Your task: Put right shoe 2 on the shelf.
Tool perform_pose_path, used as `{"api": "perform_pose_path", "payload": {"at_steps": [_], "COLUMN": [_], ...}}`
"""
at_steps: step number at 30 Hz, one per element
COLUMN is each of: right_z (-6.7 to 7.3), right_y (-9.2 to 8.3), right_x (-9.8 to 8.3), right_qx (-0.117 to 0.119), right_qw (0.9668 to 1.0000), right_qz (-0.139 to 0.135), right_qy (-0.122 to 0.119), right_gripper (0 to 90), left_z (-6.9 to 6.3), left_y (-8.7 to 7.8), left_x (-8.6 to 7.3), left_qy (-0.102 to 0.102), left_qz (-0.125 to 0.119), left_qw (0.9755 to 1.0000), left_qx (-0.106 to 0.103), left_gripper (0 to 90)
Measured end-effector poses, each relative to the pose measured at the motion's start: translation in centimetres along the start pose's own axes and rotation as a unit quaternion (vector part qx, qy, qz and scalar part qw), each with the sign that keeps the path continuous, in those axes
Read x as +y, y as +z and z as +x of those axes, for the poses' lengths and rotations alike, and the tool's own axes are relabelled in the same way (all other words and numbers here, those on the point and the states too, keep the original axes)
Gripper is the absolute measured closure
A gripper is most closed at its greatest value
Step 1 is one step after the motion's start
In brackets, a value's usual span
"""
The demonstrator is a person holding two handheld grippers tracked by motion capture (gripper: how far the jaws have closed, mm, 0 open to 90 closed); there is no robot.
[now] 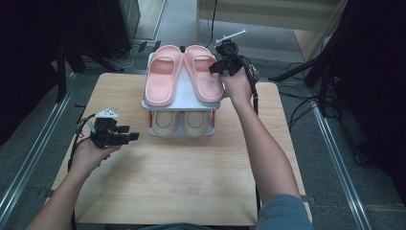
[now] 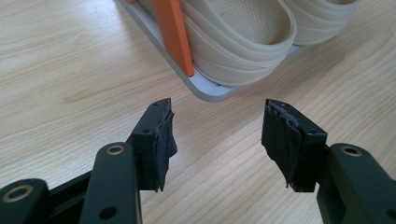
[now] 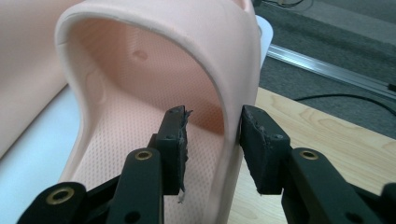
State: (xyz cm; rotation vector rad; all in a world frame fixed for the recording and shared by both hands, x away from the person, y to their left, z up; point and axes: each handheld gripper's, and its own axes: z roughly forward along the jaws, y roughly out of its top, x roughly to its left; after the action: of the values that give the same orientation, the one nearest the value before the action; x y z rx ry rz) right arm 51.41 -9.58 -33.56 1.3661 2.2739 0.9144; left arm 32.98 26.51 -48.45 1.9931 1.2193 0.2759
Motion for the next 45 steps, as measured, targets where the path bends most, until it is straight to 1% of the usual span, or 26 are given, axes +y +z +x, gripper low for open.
{"api": "perform_pose_path", "payload": {"at_steps": [3, 5, 7, 9, 12, 15, 18, 21, 23, 25, 27, 29, 32, 35, 37, 38, 39, 40, 42, 45], "right_z": [0.1, 0.3, 0.6, 0.9, 1.4, 2.0, 2.6, 3.1, 3.1, 3.1, 3.2, 3.3, 3.2, 3.1, 3.0, 2.9, 2.9, 2.8, 2.8, 2.8], "right_y": [-0.3, -0.4, -0.5, -0.6, -0.9, -1.1, -1.4, -1.4, -1.4, -1.4, -1.6, -1.6, -1.6, -1.8, -2.1, -2.1, -2.2, -2.3, -2.2, -2.0], "right_x": [-0.4, -0.7, -0.9, -1.1, -1.3, -1.4, -1.5, -1.6, -1.7, -1.8, -2.0, -2.2, -2.4, -2.5, -2.6, -2.7, -2.7, -2.8, -2.9, -2.9], "right_qx": [0.016, 0.025, 0.032, 0.034, 0.027, 0.030, 0.038, 0.038, 0.037, 0.041, 0.044, 0.041, 0.048, 0.051, 0.053, 0.056, 0.057, 0.060, 0.060, 0.056], "right_qw": [0.9998, 0.9996, 0.9995, 0.9994, 0.9994, 0.9992, 0.9987, 0.9985, 0.9985, 0.9983, 0.9983, 0.9981, 0.9979, 0.9976, 0.9973, 0.9970, 0.9971, 0.9969, 0.9969, 0.9972], "right_qz": [-0.003, -0.007, -0.005, -0.008, -0.015, -0.014, -0.018, -0.020, -0.022, -0.025, -0.027, -0.032, -0.032, -0.038, -0.043, -0.045, -0.044, -0.044, -0.044, -0.044], "right_qy": [0.007, 0.006, 0.003, -0.003, -0.018, -0.025, -0.029, -0.035, -0.035, -0.033, -0.026, -0.035, -0.028, -0.028, -0.027, -0.029, -0.025, -0.025, -0.027, -0.024], "right_gripper": [61.1, 61.0, 61.1, 61.1, 60.8, 60.9, 60.3, 59.2, 58.6, 58.1, 57.8, 57.3, 56.6, 56.8, 58.0, 59.7, 63.3, 63.9, 67.2, 67.3], "left_z": [0.0, 0.0, 0.1, 0.0, 0.0, 0.1, 0.0, 0.0, 0.0, -0.1, 0.0, 0.0, 0.0, -0.1, -0.1, -0.1, -0.1, -0.1, -0.2, -0.3], "left_y": [0.0, 0.0, 0.0, 0.0, 0.0, 0.1, 0.1, 0.1, 0.1, 0.1, 0.1, 0.2, 0.2, 0.1, 0.1, 0.1, 0.1, 0.2, 0.3, 0.4], "left_x": [0.0, 0.0, 0.0, 0.0, 0.0, 0.0, 0.0, 0.0, 0.0, 0.0, 0.1, 0.1, 0.2, 0.5, 0.6, 0.7, 0.7, 0.8, 0.9, 1.0], "left_qy": [0.001, 0.000, 0.001, -0.001, 0.000, 0.002, 0.002, 0.002, 0.002, 0.002, 0.001, -0.001, 0.001, 0.002, 0.000, 0.000, 0.001, 0.001, 0.004, 0.006], "left_qz": [0.002, 0.002, 0.003, 0.002, 0.002, 0.003, 0.004, 0.004, 0.003, 0.002, 0.001, 0.000, 0.000, -0.002, -0.003, -0.002, 0.000, 0.000, 0.002, 0.004], "left_qw": [1.0000, 1.0000, 1.0000, 1.0000, 1.0000, 1.0000, 1.0000, 1.0000, 1.0000, 1.0000, 1.0000, 1.0000, 1.0000, 1.0000, 1.0000, 1.0000, 1.0000, 1.0000, 1.0000, 1.0000], "left_qx": [0.000, 0.000, 0.000, 0.001, 0.001, 0.000, 0.000, 0.001, 0.001, 0.001, 0.000, 0.001, 0.000, 0.002, 0.000, 0.000, 0.000, -0.001, 0.000, -0.001], "left_gripper": [43.4, 43.4, 43.4, 43.4, 43.4, 43.4, 43.4, 43.4, 43.4, 43.4, 43.4, 43.4, 43.6, 44.1, 45.5, 46.1, 46.4, 46.5, 46.8, 46.8]}}
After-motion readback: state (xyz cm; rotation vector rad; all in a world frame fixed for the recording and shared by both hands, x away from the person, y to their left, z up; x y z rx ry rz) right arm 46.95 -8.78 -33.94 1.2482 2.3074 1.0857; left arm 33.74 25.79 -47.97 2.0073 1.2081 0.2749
